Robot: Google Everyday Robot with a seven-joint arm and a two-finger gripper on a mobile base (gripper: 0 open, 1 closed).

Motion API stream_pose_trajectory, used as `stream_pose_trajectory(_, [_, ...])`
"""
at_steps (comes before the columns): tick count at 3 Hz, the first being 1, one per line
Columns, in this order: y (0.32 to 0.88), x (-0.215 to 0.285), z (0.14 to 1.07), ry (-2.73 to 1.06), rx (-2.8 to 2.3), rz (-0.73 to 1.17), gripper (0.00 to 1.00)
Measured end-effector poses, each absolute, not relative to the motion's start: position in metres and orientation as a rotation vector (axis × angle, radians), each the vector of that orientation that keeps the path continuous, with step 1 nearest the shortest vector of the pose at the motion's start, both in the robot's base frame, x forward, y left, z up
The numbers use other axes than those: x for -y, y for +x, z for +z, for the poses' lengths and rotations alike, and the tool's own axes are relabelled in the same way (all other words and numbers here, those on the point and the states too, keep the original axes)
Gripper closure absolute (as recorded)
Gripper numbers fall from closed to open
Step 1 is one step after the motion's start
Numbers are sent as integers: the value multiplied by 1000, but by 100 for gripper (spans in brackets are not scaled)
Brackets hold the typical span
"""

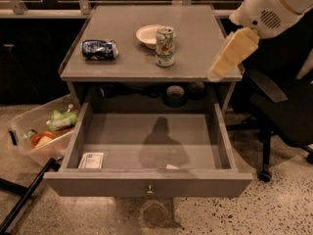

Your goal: Place 7up can into top drawer

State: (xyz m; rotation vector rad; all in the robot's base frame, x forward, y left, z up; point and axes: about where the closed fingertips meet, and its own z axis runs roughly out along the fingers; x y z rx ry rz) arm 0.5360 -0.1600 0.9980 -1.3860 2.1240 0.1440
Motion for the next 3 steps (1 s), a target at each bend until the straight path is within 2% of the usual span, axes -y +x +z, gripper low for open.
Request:
stream_pose_trajectory(2, [639, 103, 1028, -946, -2099, 363, 0])
stream_pose_trajectory(3, [682, 75, 1008, -790, -2168, 449, 0])
